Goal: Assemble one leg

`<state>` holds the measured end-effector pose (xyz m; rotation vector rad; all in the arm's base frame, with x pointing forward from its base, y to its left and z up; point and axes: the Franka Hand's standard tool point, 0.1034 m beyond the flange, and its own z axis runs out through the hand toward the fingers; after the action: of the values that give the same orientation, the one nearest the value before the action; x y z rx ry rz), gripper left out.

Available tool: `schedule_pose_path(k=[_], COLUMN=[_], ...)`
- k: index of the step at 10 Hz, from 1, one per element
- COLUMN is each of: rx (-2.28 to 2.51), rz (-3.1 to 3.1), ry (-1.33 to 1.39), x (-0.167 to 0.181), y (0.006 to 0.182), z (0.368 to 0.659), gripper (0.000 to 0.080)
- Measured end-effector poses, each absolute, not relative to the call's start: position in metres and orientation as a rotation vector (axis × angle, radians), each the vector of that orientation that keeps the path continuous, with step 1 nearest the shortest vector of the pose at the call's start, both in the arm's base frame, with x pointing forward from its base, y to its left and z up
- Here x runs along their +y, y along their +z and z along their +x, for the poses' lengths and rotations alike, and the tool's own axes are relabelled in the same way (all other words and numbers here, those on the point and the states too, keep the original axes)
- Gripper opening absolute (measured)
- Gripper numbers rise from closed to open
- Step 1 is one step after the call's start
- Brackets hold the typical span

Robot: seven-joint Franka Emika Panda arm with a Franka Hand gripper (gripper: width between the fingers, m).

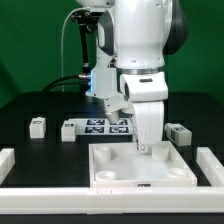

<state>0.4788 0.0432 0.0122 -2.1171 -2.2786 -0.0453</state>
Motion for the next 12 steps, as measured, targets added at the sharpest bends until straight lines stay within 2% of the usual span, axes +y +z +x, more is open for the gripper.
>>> schedule_pose_path(k=[2, 4, 6, 11, 12], rx=[-2.223, -2.162, -2.176, -2.204, -2.204], rz=[-2.181, -2.232, -2.222, -2.180, -2.180], ry=[-0.049, -0.041, -0.059, -0.031, -0.031], x=[0.048, 0.070, 0.080, 0.081, 0.081], y=[0.015, 0.012, 0.012, 0.012, 0.012], z=[0.480, 0.482, 0.494, 0.494, 0.494], gripper=[0.0059, 0.0059, 0.0060, 0.0060, 0.0239])
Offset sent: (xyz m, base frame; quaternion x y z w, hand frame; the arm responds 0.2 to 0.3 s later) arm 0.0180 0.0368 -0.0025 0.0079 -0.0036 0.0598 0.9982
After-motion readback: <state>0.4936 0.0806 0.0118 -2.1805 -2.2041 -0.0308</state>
